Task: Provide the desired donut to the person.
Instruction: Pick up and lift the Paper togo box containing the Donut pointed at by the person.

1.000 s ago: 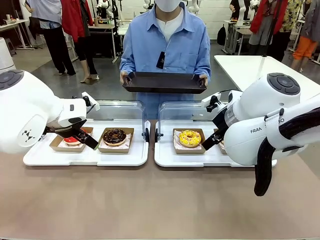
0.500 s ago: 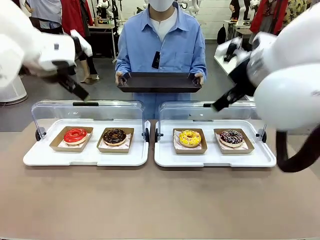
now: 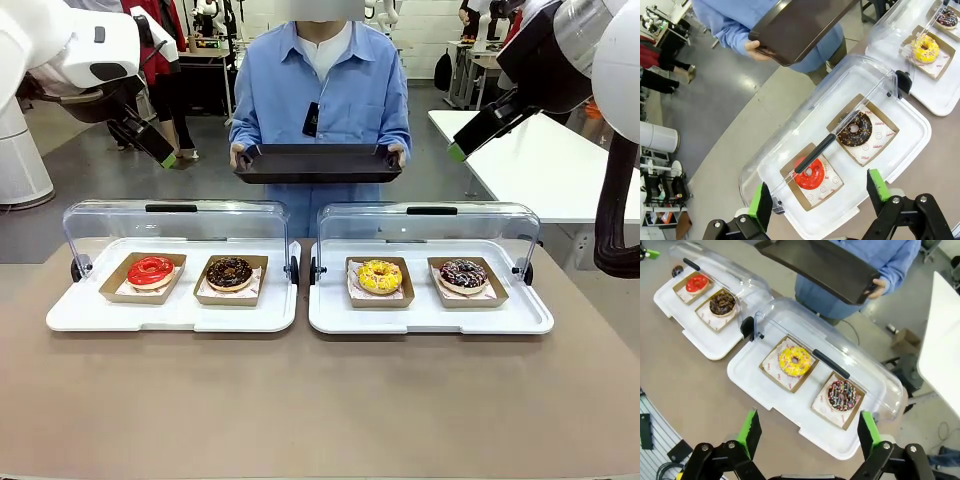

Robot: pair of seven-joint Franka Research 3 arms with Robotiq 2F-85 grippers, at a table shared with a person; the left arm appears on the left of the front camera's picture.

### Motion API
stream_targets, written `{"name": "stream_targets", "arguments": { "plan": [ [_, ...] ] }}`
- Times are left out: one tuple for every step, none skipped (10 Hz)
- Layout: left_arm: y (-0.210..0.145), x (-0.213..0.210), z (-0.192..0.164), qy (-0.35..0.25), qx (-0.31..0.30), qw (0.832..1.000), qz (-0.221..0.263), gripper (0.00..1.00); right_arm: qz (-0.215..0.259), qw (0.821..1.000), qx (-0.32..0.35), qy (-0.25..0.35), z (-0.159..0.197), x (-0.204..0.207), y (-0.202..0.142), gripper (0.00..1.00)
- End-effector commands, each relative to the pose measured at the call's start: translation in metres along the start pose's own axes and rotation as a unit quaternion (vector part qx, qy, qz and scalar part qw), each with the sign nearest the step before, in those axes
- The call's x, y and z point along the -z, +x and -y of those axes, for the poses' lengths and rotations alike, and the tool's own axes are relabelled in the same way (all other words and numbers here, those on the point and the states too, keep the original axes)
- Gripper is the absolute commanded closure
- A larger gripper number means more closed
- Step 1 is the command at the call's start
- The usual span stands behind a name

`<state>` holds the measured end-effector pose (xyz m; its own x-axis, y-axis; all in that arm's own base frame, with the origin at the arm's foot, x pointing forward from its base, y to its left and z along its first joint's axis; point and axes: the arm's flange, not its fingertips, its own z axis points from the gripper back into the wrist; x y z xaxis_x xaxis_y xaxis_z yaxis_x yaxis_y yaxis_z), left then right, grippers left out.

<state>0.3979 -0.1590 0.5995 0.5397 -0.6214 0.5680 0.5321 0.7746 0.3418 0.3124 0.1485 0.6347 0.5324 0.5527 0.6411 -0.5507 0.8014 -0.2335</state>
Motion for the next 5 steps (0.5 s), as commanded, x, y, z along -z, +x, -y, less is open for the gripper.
{"name": "stream_targets", "arguments": {
  "plan": [
    [0.0,0.0001,-0.0004,0.0,0.0,1.0,0.0,0.0,0.005,1.0,0.001,-0.002,-0.0007,0.0066,-0.0048,0.0],
    [0.0,0.0001,-0.0004,0.0,0.0,1.0,0.0,0.0,0.005,1.0,0.001,-0.002,-0.0007,0.0066,-0.0048,0.0],
    [0.0,0.0001,-0.0004,0.0,0.0,1.0,0.0,0.0,0.005,1.0,0.001,-0.002,-0.0007,0.0066,-0.0048,0.0],
    [0.0,0.0001,-0.0004,0.0,0.0,1.0,0.0,0.0,0.005,1.0,0.001,-0.002,-0.0007,0.0066,-0.0048,0.0],
    [0.0,0.0001,-0.0004,0.0,0.0,1.0,0.0,0.0,0.005,1.0,0.001,-0.002,-0.0007,0.0066,-0.0048,0.0]
  ]
}}
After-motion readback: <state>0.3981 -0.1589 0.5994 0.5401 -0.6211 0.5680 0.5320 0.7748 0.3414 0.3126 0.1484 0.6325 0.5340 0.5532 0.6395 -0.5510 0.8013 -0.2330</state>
